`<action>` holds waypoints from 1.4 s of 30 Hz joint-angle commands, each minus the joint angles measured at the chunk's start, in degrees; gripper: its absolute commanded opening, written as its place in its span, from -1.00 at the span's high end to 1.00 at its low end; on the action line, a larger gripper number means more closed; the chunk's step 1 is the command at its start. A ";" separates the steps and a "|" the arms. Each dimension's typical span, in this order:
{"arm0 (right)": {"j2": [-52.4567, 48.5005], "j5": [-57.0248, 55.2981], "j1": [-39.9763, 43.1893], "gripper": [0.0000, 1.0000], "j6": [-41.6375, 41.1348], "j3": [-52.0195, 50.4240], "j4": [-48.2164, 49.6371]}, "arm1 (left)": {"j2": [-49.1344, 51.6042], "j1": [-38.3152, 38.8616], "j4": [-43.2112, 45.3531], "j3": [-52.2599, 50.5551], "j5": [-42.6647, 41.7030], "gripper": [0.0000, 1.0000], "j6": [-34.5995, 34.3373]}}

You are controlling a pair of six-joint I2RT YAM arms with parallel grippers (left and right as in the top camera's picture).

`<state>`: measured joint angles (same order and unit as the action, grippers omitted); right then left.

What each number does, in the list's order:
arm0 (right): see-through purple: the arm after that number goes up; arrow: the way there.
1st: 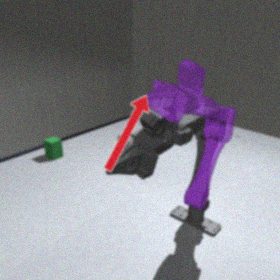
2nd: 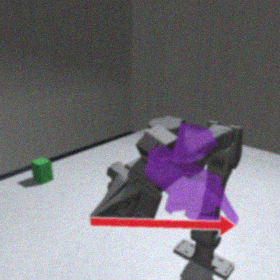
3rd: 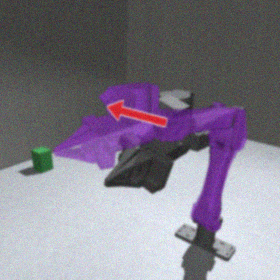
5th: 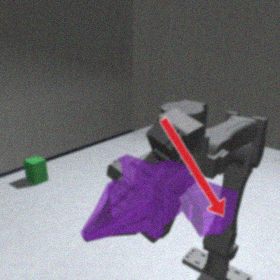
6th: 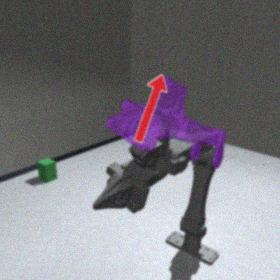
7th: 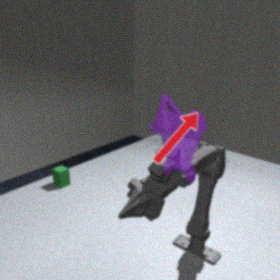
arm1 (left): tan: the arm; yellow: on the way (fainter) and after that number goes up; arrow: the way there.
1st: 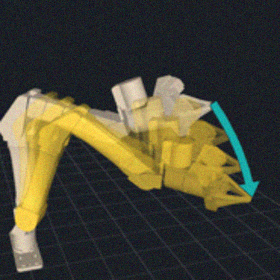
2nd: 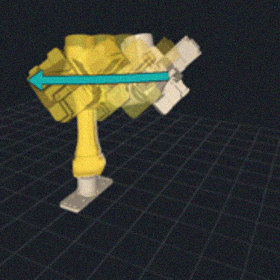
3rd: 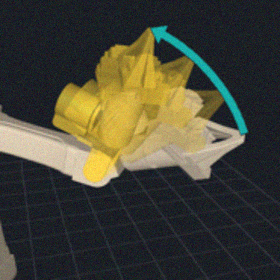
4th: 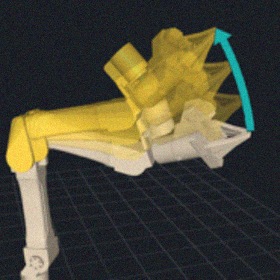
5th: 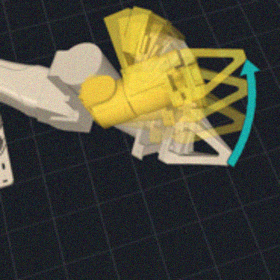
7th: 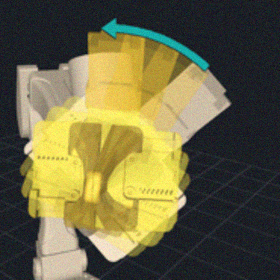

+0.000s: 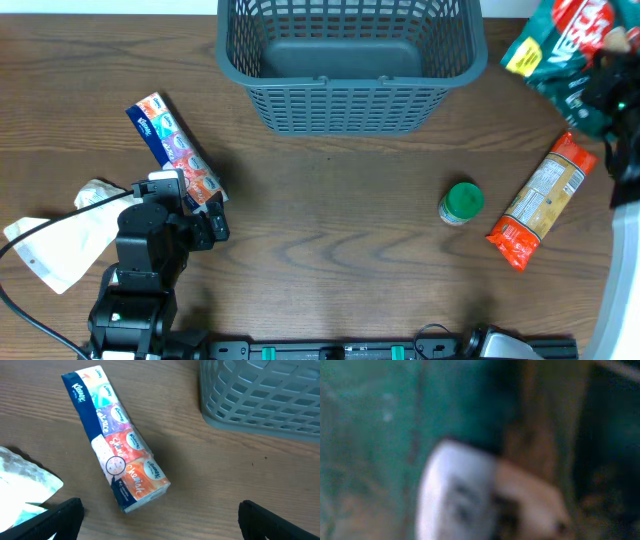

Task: Pack container
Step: 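Lift the pouch with the right gripper and drop it into the basket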

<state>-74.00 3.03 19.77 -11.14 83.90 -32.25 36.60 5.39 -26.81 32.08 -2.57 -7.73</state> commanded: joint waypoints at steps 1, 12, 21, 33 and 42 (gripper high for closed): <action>3.67 1.57 -0.90 0.97 -0.68 1.62 5.09 | 0.02 -0.24 -0.15 1.44 0.68 -0.96 -0.50; 0.35 14.36 -19.26 0.97 15.80 1.62 27.85 | 0.02 -0.24 -0.17 1.44 0.68 -0.97 -0.50; -10.32 14.23 -31.39 0.98 23.26 1.62 35.54 | 0.02 -0.24 -0.17 1.44 0.68 -0.97 -0.50; -23.87 10.82 -32.50 0.98 23.45 5.44 30.49 | 0.02 -0.24 -2.58 1.44 0.66 -0.97 -0.50; -27.54 8.44 -32.50 0.98 24.11 5.70 25.18 | 0.02 -0.24 -2.91 1.44 0.66 -0.97 -0.50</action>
<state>-101.56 11.77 -12.56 12.49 85.97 -7.14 36.60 5.39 -29.63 32.08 -2.57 -7.73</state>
